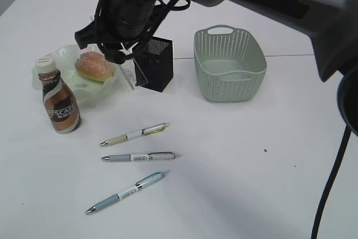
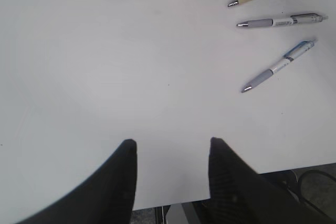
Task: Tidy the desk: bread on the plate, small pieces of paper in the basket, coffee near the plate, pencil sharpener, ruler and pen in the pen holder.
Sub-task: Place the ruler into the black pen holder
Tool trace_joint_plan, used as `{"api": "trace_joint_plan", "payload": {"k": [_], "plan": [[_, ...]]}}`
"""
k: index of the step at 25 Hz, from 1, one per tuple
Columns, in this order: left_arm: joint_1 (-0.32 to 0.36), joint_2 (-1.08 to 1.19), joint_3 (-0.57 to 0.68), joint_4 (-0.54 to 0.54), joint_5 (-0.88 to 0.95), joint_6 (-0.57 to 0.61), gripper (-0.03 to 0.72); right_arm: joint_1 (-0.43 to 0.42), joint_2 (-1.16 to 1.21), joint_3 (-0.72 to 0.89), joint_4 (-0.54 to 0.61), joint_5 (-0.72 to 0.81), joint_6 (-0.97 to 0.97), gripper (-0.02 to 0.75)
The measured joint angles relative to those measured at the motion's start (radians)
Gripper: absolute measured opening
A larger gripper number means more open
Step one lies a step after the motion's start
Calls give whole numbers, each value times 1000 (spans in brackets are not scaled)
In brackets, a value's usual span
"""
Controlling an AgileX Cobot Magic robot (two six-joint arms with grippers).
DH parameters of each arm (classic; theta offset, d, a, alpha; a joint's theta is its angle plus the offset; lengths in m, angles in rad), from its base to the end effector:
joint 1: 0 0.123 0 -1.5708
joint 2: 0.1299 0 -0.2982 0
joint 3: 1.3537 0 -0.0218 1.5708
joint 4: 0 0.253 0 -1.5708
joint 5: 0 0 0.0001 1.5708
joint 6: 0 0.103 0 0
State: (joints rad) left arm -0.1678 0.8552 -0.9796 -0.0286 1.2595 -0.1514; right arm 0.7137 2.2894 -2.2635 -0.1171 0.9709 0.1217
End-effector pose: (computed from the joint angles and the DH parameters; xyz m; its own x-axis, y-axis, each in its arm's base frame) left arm 0.1270 -0.0244 0.3567 -0.8720 -0.0140 -0.4893 0.0418 0.9938 -0.1029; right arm 0.4133 0.3447 0.2766 -0.6278 -0.4708 -0.6198 -0.5728 0.8187 -0.0417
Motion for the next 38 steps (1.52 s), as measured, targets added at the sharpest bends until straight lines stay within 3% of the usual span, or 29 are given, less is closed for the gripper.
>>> {"api": "trace_joint_plan", "payload": {"k": [12,25,31,38], "plan": [[0,0,0,0,0,0,326,-2,-9,4,-207,-407,-2,226],[0,0,0,0,0,0,324,-107,-15,70,-297,-698,0,226],[0,0,0,6,0,0,323,-136,-109,274,-337,-914,0,225],[0,0,0,19,0,0,323,-227,-245,607,-295,-1391,0,225]]}}
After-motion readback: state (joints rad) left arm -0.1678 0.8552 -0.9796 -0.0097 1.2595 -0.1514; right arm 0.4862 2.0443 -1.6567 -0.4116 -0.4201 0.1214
